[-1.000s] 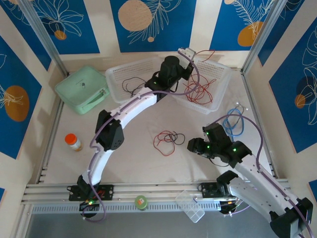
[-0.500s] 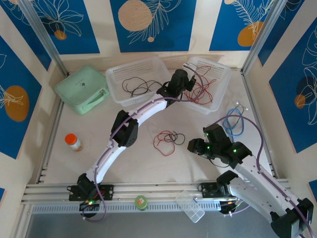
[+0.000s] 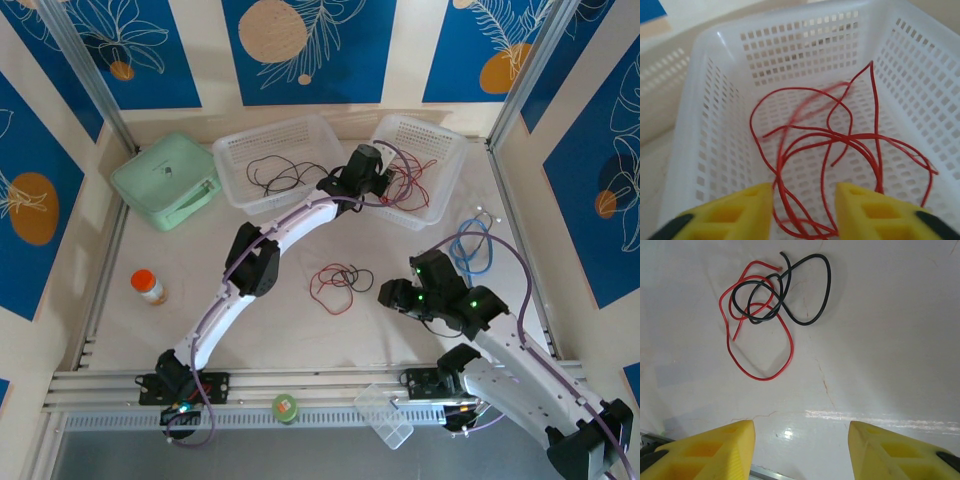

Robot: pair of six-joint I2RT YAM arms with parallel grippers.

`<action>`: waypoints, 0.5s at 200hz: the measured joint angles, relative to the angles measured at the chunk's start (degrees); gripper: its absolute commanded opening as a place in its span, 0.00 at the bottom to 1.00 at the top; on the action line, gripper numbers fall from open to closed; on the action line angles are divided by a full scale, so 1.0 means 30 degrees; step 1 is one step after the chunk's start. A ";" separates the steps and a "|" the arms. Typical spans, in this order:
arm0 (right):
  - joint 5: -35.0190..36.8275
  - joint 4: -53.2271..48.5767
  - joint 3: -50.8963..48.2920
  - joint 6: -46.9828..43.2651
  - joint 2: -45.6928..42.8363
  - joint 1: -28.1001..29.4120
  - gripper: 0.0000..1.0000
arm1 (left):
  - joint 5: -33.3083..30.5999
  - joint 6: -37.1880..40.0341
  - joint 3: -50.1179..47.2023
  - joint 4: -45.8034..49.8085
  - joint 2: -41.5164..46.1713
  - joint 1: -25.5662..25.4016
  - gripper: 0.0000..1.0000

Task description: Untangle the cables

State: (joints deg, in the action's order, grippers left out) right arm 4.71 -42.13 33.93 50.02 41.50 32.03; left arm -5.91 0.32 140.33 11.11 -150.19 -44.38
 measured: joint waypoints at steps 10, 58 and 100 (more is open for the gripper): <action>0.0007 0.0087 0.0000 0.0087 0.0342 0.0117 0.53 | 0.0226 0.0270 0.0000 0.0328 0.0036 -0.0029 0.59; 0.0168 0.0546 0.0109 0.1195 0.3483 0.1326 0.55 | 0.0831 0.0685 -0.0007 0.2426 0.1836 -0.0335 1.00; 0.1151 0.2069 0.0495 0.3009 0.6645 0.2091 0.55 | 0.0503 0.0714 -0.1647 0.3672 0.7220 -0.0554 1.00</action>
State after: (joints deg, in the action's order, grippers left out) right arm 8.16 -35.92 35.42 59.05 61.43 38.30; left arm -4.40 2.46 135.39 22.13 -128.53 -46.04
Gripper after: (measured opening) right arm 0.553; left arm 0.998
